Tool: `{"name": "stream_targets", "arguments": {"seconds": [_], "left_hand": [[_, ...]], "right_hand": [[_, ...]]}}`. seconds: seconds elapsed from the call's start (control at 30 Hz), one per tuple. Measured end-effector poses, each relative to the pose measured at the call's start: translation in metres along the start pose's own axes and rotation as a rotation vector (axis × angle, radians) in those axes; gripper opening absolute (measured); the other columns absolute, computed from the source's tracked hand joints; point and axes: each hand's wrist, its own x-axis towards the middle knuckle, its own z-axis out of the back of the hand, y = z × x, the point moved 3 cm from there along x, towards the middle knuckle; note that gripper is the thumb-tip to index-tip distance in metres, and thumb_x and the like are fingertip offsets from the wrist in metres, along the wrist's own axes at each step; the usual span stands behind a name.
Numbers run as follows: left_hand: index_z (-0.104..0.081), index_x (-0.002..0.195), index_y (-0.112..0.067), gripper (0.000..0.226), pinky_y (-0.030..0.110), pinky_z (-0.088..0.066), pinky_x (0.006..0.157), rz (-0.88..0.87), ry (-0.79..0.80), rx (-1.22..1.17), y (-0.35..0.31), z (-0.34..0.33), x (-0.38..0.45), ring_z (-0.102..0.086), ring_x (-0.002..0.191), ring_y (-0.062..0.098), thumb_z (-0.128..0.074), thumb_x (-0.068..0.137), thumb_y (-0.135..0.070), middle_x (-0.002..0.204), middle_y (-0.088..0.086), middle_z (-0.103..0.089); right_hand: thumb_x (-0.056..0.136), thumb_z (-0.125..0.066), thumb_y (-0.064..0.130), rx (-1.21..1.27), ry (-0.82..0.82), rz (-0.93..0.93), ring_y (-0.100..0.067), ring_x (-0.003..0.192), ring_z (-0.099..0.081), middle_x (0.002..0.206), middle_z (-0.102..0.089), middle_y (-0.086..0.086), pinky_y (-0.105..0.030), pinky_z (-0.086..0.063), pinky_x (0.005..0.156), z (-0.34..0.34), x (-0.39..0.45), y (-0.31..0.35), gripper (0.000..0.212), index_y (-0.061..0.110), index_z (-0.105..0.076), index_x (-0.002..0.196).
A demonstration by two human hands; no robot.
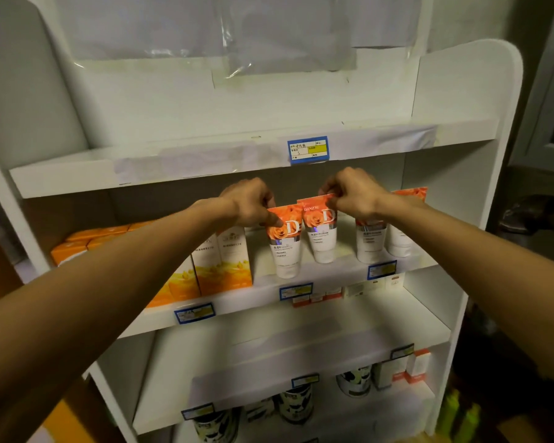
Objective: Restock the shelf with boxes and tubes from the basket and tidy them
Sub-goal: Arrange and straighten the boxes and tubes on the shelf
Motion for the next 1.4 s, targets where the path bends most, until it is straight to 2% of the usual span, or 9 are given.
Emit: {"name": "stream_targets", "arguments": {"seconds": [0.13,0.33,0.47,0.63,0.8,1.0,1.17,1.23,1.4], "left_hand": [[-0.071,0.085,-0.019,0.016,0.036,-0.057,0.079,0.005,0.034,-0.008,0.001,0.002,0.0,-0.069,0.086,0.019,-0.079,0.082,-0.033,0.085,-0.001,-0.072],[-0.071,0.084,-0.021,0.016,0.042,-0.058,0.086,0.018,0.065,-0.017,0.007,0.003,0.001,-0.069,0.087,0.018,-0.08,0.081,-0.034,0.088,-0.001,-0.074],[-0.07,0.087,-0.021,0.016,0.04,-0.058,0.087,0.048,0.11,-0.019,0.011,0.007,0.001,-0.07,0.089,0.019,-0.079,0.082,-0.033,0.091,0.0,-0.074],[-0.07,0.089,-0.018,0.015,0.036,-0.058,0.084,0.075,0.15,-0.038,0.009,0.009,0.002,-0.07,0.089,0.019,-0.078,0.084,-0.03,0.091,0.001,-0.073],[-0.07,0.098,-0.019,0.02,0.04,-0.057,0.09,0.095,0.163,-0.013,0.008,0.006,0.004,-0.069,0.093,0.02,-0.076,0.086,-0.032,0.099,0.002,-0.072],[-0.068,0.113,-0.017,0.038,0.038,-0.057,0.091,0.015,0.105,-0.06,-0.003,0.005,-0.001,-0.068,0.095,0.017,-0.076,0.084,-0.042,0.105,-0.001,-0.071],[-0.065,0.12,-0.015,0.045,0.04,-0.058,0.089,-0.02,0.056,-0.072,-0.014,0.0,0.003,-0.069,0.096,0.018,-0.073,0.086,-0.044,0.111,0.001,-0.071],[-0.065,0.122,-0.016,0.045,0.039,-0.059,0.088,-0.035,0.027,-0.064,-0.018,0.0,0.006,-0.068,0.097,0.018,-0.071,0.087,-0.044,0.112,0.002,-0.07],[-0.067,0.12,-0.017,0.044,0.036,-0.059,0.081,-0.058,-0.008,-0.053,-0.031,-0.007,0.014,-0.07,0.093,0.02,-0.07,0.088,-0.047,0.109,0.001,-0.072]], "right_hand": [[0.091,-0.068,0.011,0.06,0.036,0.039,-0.013,0.092,-0.064,0.11,-0.071,-0.003,-0.026,-0.054,0.082,0.0,-0.005,0.006,0.025,0.013,-0.069,0.115],[0.09,-0.068,0.009,0.137,0.063,0.02,-0.012,0.087,-0.068,0.099,-0.071,-0.001,-0.028,-0.057,0.082,-0.001,-0.007,0.001,0.02,0.012,-0.07,0.11],[0.091,-0.068,0.01,0.148,0.068,0.015,-0.014,0.089,-0.069,0.101,-0.072,-0.004,-0.03,-0.058,0.084,0.0,-0.007,-0.002,0.02,0.01,-0.069,0.111],[0.091,-0.067,0.012,0.132,0.112,0.017,-0.009,0.083,-0.068,0.093,-0.07,0.001,-0.017,-0.051,0.068,0.003,-0.005,0.001,0.018,0.011,-0.069,0.109],[0.093,-0.065,0.012,0.085,0.105,0.028,-0.009,0.084,-0.062,0.101,-0.067,-0.001,-0.013,-0.046,0.066,-0.001,0.0,0.004,0.021,0.011,-0.067,0.113],[0.092,-0.067,0.012,0.021,0.111,0.034,-0.017,0.097,-0.063,0.117,-0.068,-0.008,-0.026,-0.052,0.086,-0.002,-0.001,0.003,0.03,0.009,-0.065,0.121],[0.087,-0.072,0.027,-0.062,0.12,0.045,-0.023,0.115,-0.062,0.131,-0.064,-0.007,-0.037,-0.052,0.099,0.008,-0.004,0.003,0.052,0.012,-0.057,0.135],[0.085,-0.071,0.034,-0.133,0.128,0.022,-0.023,0.115,-0.061,0.131,-0.063,-0.005,-0.041,-0.053,0.098,0.016,-0.008,-0.004,0.054,0.016,-0.058,0.134],[0.085,-0.07,0.031,-0.277,0.193,-0.071,-0.026,0.105,-0.064,0.122,-0.065,-0.005,-0.043,-0.058,0.088,0.027,-0.019,-0.028,0.047,0.019,-0.06,0.129]]}}
